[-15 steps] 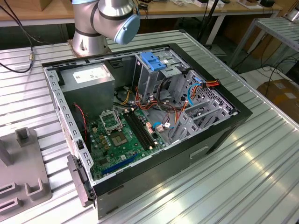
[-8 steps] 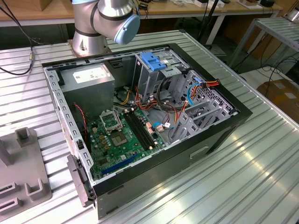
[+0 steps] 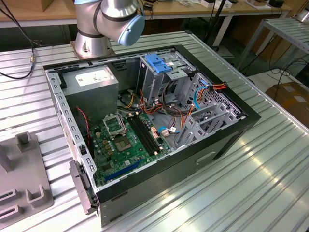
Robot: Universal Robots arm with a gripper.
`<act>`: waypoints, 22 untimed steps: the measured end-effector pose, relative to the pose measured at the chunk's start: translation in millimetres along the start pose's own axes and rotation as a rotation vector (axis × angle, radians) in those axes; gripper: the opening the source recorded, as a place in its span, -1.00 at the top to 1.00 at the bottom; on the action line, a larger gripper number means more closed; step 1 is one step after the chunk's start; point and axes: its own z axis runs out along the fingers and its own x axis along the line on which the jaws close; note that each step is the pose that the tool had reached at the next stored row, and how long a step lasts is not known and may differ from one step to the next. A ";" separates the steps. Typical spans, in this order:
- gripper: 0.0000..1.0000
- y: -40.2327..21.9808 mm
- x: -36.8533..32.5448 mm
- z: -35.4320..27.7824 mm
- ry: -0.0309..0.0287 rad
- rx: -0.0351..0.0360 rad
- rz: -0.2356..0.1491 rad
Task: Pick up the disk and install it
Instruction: 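Pick up the disk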
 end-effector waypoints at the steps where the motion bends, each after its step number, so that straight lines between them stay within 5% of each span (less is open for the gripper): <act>1: -0.04 0.0 -0.1 1.8 -0.0001 0.0001 0.000; 12: -0.04 1.1 -1.2 20.8 -0.0003 -0.0001 0.000; 19: -0.02 1.1 -1.3 23.5 0.0006 -0.0001 0.000; 22: 0.25 1.1 -1.3 23.6 0.0006 0.0000 0.000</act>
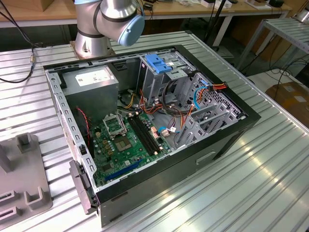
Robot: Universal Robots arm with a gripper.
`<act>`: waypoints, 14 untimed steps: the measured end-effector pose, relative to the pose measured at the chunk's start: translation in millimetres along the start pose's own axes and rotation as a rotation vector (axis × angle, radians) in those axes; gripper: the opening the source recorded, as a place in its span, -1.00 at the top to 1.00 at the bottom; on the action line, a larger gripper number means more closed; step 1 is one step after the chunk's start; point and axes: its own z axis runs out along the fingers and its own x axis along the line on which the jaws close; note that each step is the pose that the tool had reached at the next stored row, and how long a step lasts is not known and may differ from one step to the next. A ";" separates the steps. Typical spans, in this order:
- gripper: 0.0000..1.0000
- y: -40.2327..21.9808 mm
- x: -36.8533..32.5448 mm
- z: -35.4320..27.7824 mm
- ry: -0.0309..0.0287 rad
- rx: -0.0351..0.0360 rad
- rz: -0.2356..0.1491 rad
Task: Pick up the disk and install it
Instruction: 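Pick up the disk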
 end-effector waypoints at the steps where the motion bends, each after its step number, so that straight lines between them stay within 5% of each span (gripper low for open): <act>1: 0.25 0.0 0.0 0.1 0.0000 0.0000 0.000; 14: 0.25 0.0 0.0 0.4 0.0002 0.0000 0.000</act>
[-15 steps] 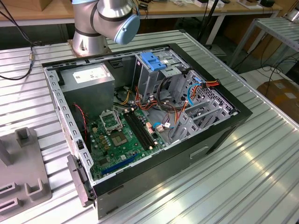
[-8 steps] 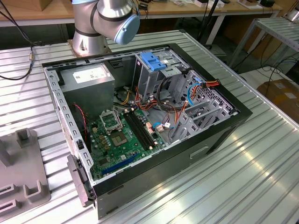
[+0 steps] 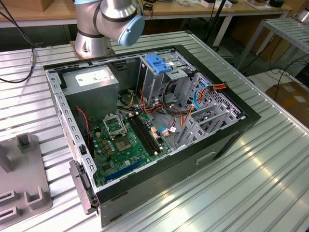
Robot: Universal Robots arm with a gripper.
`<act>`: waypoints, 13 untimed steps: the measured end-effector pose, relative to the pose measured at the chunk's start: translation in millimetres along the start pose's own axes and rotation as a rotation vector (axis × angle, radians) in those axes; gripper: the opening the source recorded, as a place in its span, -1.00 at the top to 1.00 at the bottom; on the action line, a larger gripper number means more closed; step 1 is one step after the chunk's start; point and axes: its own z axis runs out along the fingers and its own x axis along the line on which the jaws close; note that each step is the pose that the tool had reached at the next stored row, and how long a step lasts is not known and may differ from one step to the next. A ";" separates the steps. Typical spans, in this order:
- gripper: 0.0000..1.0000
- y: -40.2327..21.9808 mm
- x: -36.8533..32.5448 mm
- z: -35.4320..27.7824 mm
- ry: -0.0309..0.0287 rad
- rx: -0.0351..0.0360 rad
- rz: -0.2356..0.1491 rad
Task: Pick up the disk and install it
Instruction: 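Pick up the disk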
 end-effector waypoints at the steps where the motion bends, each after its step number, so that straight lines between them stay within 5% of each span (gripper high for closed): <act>1: 0.25 0.0 0.0 0.1 -0.0001 0.0000 -0.005; 6: 0.25 0.1 0.0 0.5 0.0000 0.0006 -0.064; 13: 0.25 0.1 0.1 0.5 0.0000 0.0008 -0.067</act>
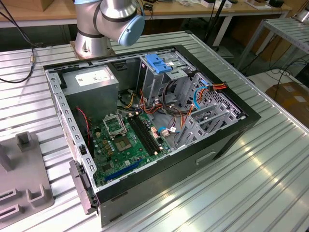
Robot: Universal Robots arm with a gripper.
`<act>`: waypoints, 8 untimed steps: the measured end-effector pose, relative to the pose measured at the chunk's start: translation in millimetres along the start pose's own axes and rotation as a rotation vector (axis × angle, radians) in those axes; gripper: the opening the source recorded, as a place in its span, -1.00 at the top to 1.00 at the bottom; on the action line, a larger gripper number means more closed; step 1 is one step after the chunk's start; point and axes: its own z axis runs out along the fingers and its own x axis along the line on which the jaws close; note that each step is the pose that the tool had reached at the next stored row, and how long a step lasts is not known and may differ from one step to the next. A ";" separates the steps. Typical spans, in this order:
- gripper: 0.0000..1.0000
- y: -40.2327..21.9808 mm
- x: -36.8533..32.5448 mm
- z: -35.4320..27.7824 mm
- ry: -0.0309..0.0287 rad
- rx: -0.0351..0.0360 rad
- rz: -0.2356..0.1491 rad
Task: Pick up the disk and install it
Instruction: 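Pick up the disk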
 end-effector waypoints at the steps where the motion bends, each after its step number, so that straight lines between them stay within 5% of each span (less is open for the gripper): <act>1: 0.25 0.0 0.0 -0.1 -0.0001 0.0002 0.000; 8: 0.25 0.0 0.1 -7.7 0.0000 0.0001 0.000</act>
